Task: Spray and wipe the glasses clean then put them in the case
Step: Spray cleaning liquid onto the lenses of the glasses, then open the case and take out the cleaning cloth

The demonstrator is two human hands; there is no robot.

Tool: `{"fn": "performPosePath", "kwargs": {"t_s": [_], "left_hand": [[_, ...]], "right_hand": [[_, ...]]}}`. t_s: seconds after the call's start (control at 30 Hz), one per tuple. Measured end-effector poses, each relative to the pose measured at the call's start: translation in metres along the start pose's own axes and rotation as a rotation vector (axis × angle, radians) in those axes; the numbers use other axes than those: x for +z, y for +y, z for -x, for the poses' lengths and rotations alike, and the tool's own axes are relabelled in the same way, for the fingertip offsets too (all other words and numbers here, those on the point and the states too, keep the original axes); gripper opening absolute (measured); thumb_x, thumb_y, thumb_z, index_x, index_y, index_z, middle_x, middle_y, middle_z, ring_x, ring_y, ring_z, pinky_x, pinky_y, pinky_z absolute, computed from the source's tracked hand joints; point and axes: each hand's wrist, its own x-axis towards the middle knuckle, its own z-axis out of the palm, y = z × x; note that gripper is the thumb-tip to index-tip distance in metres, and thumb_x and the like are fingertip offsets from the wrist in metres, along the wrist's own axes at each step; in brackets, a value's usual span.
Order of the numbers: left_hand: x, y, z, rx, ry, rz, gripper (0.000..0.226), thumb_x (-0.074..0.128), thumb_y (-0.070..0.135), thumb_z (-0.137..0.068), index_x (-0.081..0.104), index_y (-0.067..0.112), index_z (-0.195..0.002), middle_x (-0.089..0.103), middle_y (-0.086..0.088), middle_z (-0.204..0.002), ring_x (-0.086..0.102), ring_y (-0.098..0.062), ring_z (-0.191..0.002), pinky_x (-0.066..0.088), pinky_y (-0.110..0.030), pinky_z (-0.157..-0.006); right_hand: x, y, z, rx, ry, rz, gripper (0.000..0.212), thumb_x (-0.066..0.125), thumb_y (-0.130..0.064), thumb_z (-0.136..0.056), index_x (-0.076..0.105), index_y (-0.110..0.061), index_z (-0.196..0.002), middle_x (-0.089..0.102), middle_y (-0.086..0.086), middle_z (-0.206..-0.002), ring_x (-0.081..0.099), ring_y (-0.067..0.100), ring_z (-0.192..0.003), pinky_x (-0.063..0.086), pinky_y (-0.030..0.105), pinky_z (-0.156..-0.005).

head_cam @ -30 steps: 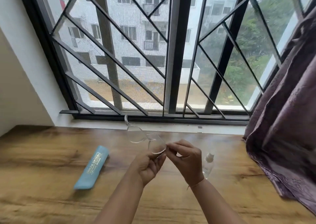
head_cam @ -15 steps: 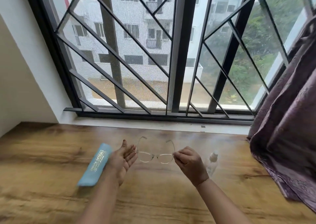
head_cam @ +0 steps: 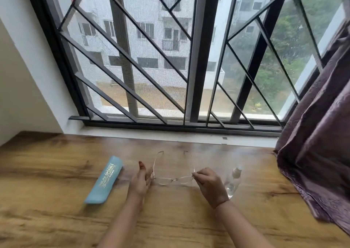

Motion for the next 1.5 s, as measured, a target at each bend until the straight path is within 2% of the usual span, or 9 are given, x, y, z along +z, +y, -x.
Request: {"fn": "performPosePath", "kwargs": {"t_s": [0.17,0.37,0.53,0.6,0.73,0.87,1.07,1.23,1.5], "left_hand": [[0.000,-0.007,-0.001,0.032,0.002,-0.023,0.052,0.029,0.041,-0.097,0.054,0.002,-0.120,0.059,-0.005,-0.107,0.057,-0.005,-0.083,0.047,-0.007,-0.060],[0.000,-0.007,0.001,0.067,0.001,-0.052,0.048,0.031,0.042,-0.096,0.054,0.007,-0.119,0.059,0.000,-0.105,0.056,-0.006,-0.088,0.043,-0.021,-0.081],[-0.006,-0.011,0.000,0.069,0.022,-0.151,0.046,0.044,0.065,-0.077,0.064,0.025,-0.073,0.064,0.016,-0.069,0.055,-0.005,-0.076,0.042,-0.024,-0.072],[-0.007,-0.010,0.005,0.115,0.068,-0.295,0.048,0.050,0.062,-0.079,0.066,0.018,-0.066,0.066,0.010,-0.063,0.056,-0.012,-0.070,0.039,-0.026,-0.062],[-0.019,-0.001,0.018,0.469,0.458,-0.558,0.029,0.063,0.021,-0.086,0.067,0.001,-0.108,0.068,-0.011,-0.111,0.059,-0.020,-0.108,0.044,-0.031,-0.086],[-0.063,-0.016,0.015,0.827,0.849,-0.954,0.047,0.056,0.025,-0.074,0.062,-0.007,-0.108,0.066,-0.027,-0.101,0.055,-0.038,-0.098,0.039,-0.044,-0.089],[-0.106,-0.031,0.018,0.452,0.841,-0.956,0.111,0.088,0.032,-0.048,0.031,-0.011,-0.133,0.052,-0.038,-0.106,0.048,-0.050,-0.101,0.035,-0.055,-0.093],[-0.113,-0.028,0.019,0.378,0.771,-0.889,0.120,0.091,0.022,-0.047,0.020,-0.010,-0.139,0.055,-0.039,-0.095,0.053,-0.050,-0.088,0.042,-0.050,-0.075],[-0.115,-0.029,0.015,0.442,0.764,-0.778,0.119,0.085,0.013,-0.057,0.006,0.001,-0.145,0.063,-0.017,-0.111,0.056,-0.041,-0.095,0.048,-0.045,-0.073]], "right_hand": [[0.003,0.003,0.006,0.038,-0.001,-0.021,0.024,0.054,-0.018,-0.083,0.072,-0.008,-0.070,0.062,0.002,-0.062,0.048,0.009,-0.064,0.042,0.018,-0.057],[0.001,0.000,0.008,0.029,-0.027,0.002,0.026,0.052,-0.020,-0.084,0.071,-0.007,-0.073,0.061,0.002,-0.061,0.056,0.018,-0.057,0.047,0.025,-0.053],[-0.001,0.003,0.010,0.039,-0.104,0.023,0.009,0.065,-0.007,-0.075,0.072,-0.007,-0.082,0.063,0.003,-0.063,0.059,0.020,-0.059,0.049,0.029,-0.052],[-0.003,0.003,0.011,0.049,-0.135,0.044,0.025,0.075,0.001,-0.065,0.072,-0.009,-0.088,0.063,0.001,-0.064,0.059,0.020,-0.060,0.049,0.028,-0.051],[-0.009,-0.008,0.010,0.032,-0.073,0.112,0.017,0.065,-0.009,-0.074,0.072,-0.014,-0.088,0.059,-0.001,-0.060,0.057,0.021,-0.056,0.047,0.028,-0.040],[-0.006,-0.032,-0.002,-0.061,0.048,0.082,0.009,0.065,-0.003,-0.078,0.070,-0.010,-0.079,0.057,0.002,-0.062,0.052,0.022,-0.056,0.046,0.029,-0.045],[0.022,-0.091,-0.057,-0.315,0.046,-0.049,0.004,0.067,-0.003,-0.080,0.067,-0.006,-0.082,0.063,0.007,-0.073,0.054,0.026,-0.065,0.048,0.029,-0.060],[0.070,-0.125,-0.092,-0.521,-0.156,-0.028,0.025,0.081,-0.013,-0.064,0.071,-0.007,-0.086,0.069,0.006,-0.085,0.061,0.026,-0.072,0.053,0.028,-0.065],[0.138,-0.145,-0.108,-0.601,-0.503,0.087,0.044,0.085,-0.016,-0.051,0.069,-0.007,-0.091,0.069,0.005,-0.089,0.059,0.026,-0.072,0.054,0.031,-0.060]]}}
